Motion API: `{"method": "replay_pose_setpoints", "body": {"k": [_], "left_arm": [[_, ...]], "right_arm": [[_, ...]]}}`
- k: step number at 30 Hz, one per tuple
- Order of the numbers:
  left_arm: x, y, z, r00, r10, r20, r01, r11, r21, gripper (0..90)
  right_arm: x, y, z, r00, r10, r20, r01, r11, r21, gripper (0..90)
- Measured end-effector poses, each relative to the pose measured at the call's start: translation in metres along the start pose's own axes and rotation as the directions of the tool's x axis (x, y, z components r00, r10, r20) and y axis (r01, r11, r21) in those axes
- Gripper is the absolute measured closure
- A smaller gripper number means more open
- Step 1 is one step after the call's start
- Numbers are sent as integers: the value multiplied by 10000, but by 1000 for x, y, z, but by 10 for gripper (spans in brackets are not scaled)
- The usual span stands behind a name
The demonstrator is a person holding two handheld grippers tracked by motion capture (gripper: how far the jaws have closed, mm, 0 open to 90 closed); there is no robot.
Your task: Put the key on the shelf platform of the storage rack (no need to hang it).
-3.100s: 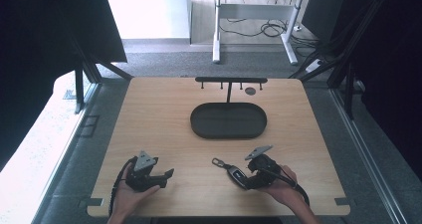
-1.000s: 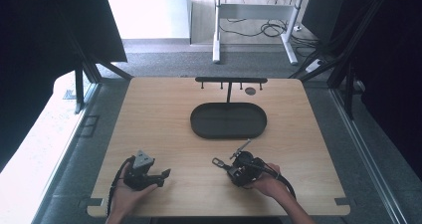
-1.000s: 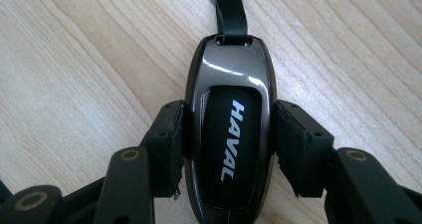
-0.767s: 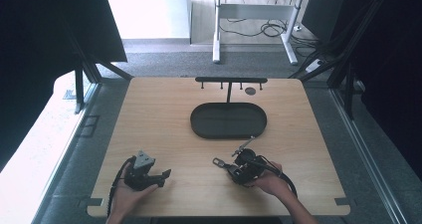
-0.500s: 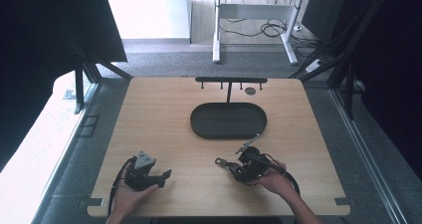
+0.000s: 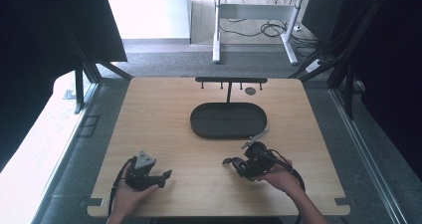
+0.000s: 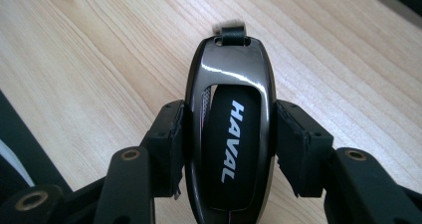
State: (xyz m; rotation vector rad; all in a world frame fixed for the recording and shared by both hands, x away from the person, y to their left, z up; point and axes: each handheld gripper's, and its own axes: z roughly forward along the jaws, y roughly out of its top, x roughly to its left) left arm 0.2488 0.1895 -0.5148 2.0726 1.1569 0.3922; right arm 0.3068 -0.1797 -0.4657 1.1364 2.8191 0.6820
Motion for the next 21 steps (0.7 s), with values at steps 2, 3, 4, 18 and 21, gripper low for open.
{"method": "replay_pose_setpoints", "body": {"k": [2, 3, 4, 18, 21], "left_arm": [[0, 0, 0, 10000, 4, 8, -4, 10000, -6, 277], [0, 0, 0, 10000, -3, 12, 3, 10000, -20, 277], [-1, 0, -1, 10000, -9, 12, 9, 10000, -21, 277], [-1, 0, 0, 10000, 33, 3, -33, 10000, 53, 277], [-1, 0, 0, 10000, 36, -4, -36, 10000, 59, 277]], "right_arm": [[-1, 1, -3, 10000, 13, -1, -13, 9999, -100, 495], [-1, 1, -4, 10000, -17, 12, 17, 9999, -131, 495], [-1, 1, -6, 10000, -31, 62, 32, 9998, -181, 495], [-8, 6, -20, 9998, -55, 178, 63, 9988, -496, 495], [-9, 8, -21, 9998, -63, 164, 72, 9985, -551, 495]]}}
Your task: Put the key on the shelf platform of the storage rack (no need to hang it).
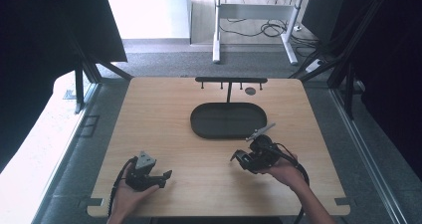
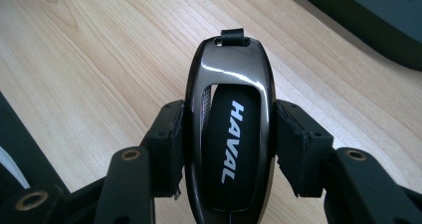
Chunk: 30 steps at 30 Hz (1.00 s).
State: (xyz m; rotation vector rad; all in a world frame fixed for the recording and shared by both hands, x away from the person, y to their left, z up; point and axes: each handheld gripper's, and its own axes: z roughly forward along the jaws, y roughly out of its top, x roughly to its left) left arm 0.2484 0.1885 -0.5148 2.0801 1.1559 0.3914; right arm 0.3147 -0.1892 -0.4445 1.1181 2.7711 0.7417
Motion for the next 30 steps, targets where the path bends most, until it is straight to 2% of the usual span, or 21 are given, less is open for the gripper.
{"method": "replay_pose_setpoints", "body": {"k": [11, 19, 22, 25, 30], "left_arm": [[0, 0, 0, 10000, 0, 16, 0, 10000, 17, 277], [-1, 0, 1, 10000, 9, -23, -9, 10000, 56, 277], [-1, 0, 1, 10000, 9, -13, -9, 10000, 55, 277], [-1, 0, 1, 10000, 24, -14, -24, 10000, 85, 277], [-1, 0, 1, 10000, 27, -32, -27, 9999, 112, 277]], "right_arm": [[-6, 9, -3, 9999, 51, -156, -52, 9999, -97, 495], [-11, 14, -4, 10000, 64, -74, -65, 9999, -155, 495], [-14, 16, -5, 9999, 157, 20, -157, 9995, -266, 495], [-21, 19, -6, 9990, 444, -9, -444, 9984, -349, 496], [-26, 23, -8, 9985, 547, 42, -545, 9978, -389, 496]]}}
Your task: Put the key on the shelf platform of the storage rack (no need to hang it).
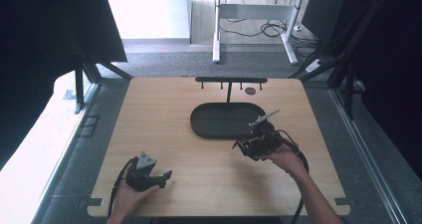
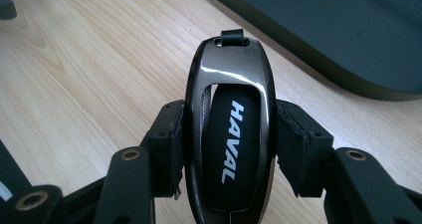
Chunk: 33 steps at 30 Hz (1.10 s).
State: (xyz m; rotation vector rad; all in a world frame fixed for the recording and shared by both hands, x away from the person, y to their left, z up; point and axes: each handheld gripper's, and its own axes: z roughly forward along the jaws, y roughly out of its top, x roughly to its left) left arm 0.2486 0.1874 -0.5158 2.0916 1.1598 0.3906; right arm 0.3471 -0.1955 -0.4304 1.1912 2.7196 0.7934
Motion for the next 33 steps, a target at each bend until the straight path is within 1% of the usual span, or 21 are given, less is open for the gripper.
{"method": "replay_pose_setpoints", "body": {"k": [5, 8, 14, 18, 21, 30, 31, 33], "left_arm": [[0, 0, 1, 10000, 36, -7, -36, 10000, 43, 277], [1, -1, 0, 10000, -50, -14, 50, 10000, -12, 277], [1, -1, -1, 10000, -50, -34, 50, 10000, -12, 277], [1, -1, 0, 10000, -46, -29, 46, 10000, -1, 277], [2, -1, 0, 10000, -39, -33, 39, 10000, 5, 277], [2, -1, 0, 10000, -83, -22, 83, 10000, 4, 278], [3, -2, 1, 10000, -98, -18, 98, 9999, 23, 278], [4, -2, 1, 9999, -109, -21, 110, 9999, 40, 278]], "right_arm": [[-1, 7, -2, 10000, -73, 4, 73, 10000, -57, 495], [0, 12, -2, 9999, -101, -22, 101, 9999, -99, 495], [-1, 19, -2, 9999, -160, 19, 160, 9998, -126, 495], [-3, 24, -2, 9997, -240, -32, 240, 9996, -130, 495], [-6, 27, -2, 9997, -186, -149, 183, 9996, -210, 495], [-10, 37, -2, 9998, -174, -85, 171, 9994, -294, 495], [-12, 39, -2, 9998, -125, -170, 120, 9993, -344, 495], [-14, 42, -1, 9998, -83, -157, 78, 9993, -361, 495]]}}
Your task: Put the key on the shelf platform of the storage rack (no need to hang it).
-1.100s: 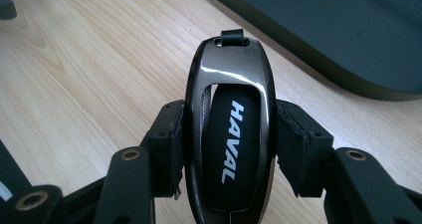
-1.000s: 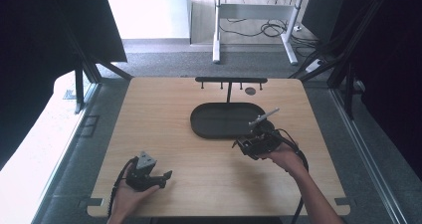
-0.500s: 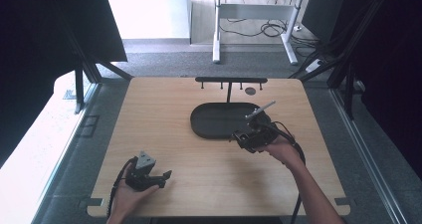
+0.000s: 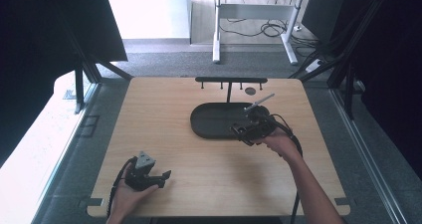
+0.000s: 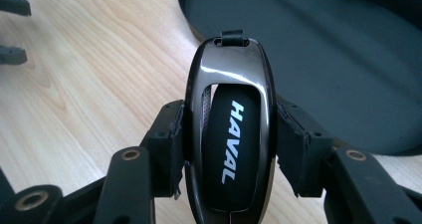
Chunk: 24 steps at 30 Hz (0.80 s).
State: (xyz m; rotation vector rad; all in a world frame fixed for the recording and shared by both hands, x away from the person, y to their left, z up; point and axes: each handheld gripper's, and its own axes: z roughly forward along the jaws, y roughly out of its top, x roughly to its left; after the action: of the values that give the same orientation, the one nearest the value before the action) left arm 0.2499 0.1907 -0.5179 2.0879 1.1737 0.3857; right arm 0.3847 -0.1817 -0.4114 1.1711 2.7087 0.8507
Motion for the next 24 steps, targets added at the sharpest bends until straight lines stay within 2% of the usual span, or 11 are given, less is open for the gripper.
{"method": "replay_pose_setpoints", "body": {"k": [24], "left_arm": [[2, 0, -1, 9999, -112, 82, 112, 9999, -17, 280]], "right_arm": [[-8, 35, 16, 9999, -81, 105, 80, 9999, 74, 495]]}}
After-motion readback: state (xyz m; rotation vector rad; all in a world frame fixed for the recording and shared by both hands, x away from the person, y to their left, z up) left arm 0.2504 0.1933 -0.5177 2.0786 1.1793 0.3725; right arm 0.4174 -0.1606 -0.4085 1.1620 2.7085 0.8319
